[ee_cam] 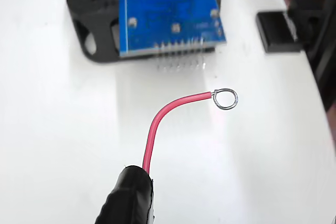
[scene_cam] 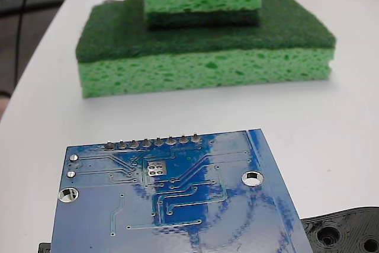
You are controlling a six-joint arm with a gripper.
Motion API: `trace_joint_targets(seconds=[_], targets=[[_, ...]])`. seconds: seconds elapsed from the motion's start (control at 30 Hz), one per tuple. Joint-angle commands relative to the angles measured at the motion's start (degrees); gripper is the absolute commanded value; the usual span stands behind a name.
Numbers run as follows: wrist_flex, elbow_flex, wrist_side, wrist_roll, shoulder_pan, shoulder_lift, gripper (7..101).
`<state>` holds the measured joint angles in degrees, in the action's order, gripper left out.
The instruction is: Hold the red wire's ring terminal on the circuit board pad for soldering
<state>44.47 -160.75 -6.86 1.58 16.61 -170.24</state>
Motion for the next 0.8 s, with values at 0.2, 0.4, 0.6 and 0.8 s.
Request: trace_joint_targets(seconds=[0.2,0.4,0.6,0.8], targets=[[-5.01,8.0,-2.46,-1.67,1.32,14.15,100.3],[-9.84,13.45,-4.66,-2.72,1.49,28.12,100.3],[-10.37,19.78,-6.59,-3.6,2.2,38.76,100.3],[-10.28,24.61,-10.9,-4.22,3.96,43.86,100.3]])
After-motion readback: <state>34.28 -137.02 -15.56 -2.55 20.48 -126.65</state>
